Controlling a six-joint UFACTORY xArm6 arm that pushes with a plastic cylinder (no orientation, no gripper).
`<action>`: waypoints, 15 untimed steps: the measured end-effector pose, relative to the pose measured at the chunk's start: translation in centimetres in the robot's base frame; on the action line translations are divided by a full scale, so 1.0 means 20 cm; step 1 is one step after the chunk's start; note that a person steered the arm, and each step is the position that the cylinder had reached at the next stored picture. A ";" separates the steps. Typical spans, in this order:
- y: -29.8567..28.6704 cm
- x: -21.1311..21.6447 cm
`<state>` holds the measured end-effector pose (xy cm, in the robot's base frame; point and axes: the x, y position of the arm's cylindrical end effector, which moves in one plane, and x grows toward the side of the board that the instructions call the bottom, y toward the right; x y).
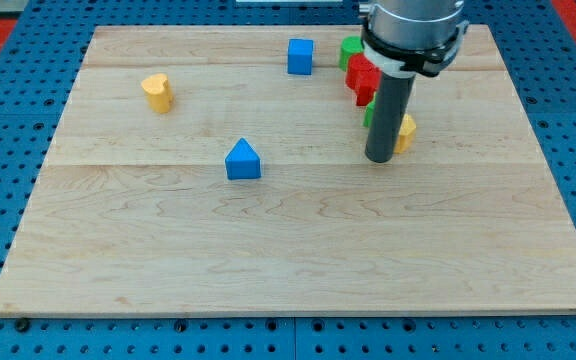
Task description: Push the yellow hexagon towards the top left
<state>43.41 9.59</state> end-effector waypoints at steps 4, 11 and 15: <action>0.02 -0.06; -0.68 -0.40; -0.52 -0.70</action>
<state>29.49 -0.81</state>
